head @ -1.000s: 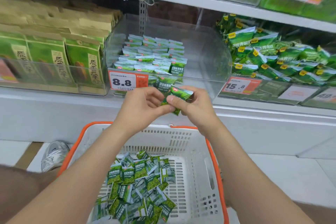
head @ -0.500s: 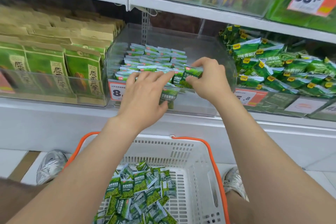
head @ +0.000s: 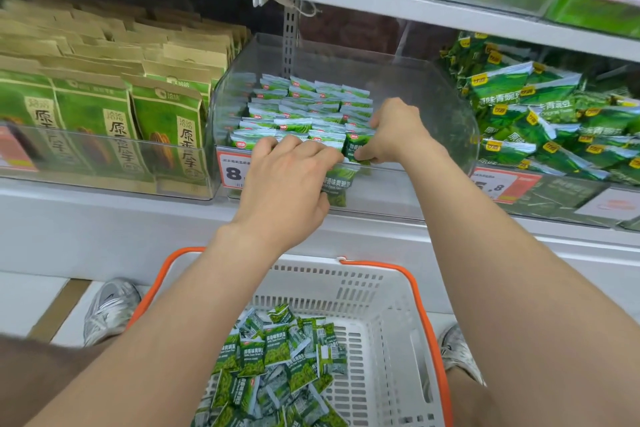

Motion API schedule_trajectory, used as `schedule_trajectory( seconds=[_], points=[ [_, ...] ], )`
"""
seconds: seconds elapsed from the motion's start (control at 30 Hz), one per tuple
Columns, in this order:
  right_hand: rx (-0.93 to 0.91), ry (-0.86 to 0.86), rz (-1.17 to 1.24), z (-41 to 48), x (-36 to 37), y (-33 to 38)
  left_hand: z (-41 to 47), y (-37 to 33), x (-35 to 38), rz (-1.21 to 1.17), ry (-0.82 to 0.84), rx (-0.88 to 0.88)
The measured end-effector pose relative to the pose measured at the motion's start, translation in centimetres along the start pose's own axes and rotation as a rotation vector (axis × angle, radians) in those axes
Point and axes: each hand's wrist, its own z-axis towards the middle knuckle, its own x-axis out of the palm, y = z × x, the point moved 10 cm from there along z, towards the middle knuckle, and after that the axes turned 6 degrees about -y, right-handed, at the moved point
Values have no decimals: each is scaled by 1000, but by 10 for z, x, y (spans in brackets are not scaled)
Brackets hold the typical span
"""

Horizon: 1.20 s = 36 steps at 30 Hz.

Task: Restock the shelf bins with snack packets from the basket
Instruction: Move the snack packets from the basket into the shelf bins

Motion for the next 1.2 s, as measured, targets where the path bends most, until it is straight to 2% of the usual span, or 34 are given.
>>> schedule_trajectory(
  seconds=[0.2,0.3,0.37,0.43,0.5,0.53,0.6,0.7,0.8,0.93,1.1,1.2],
  points=[
    [11,-130,-20,-1,-15,-9,0,-1,0,-47,48,-13],
    [-114,-391,29,-24,-40,0,1,2,-3,-127,85,-49],
    [-176,-658,134,-59,-60,4,1,-1,-17,-225,-1,-39],
    [-320,-875,234,-106,-68,14,-3,-6,-38,-260,-208,-12],
    [-516,-944,230,-142,-55,27,-16,-13,-55,-251,-395,8],
    [-600,-937,210,-154,-45,32,-24,-17,-55,-255,-423,32],
    [-711,-853,174,-169,-17,35,-41,-21,-35,-294,-348,62],
    [-681,-590,109,-169,45,13,-70,-15,18,-364,-32,30],
    [-495,-166,-9,-157,125,-26,-105,2,80,-262,406,-43],
    [-419,344,-282,-167,223,-61,-167,27,140,-263,855,-163],
    [-337,756,-450,-200,317,-101,-212,42,175,-313,997,-235],
    [-447,791,-585,-219,352,-101,-231,50,194,-328,1042,-266]
  ],
)
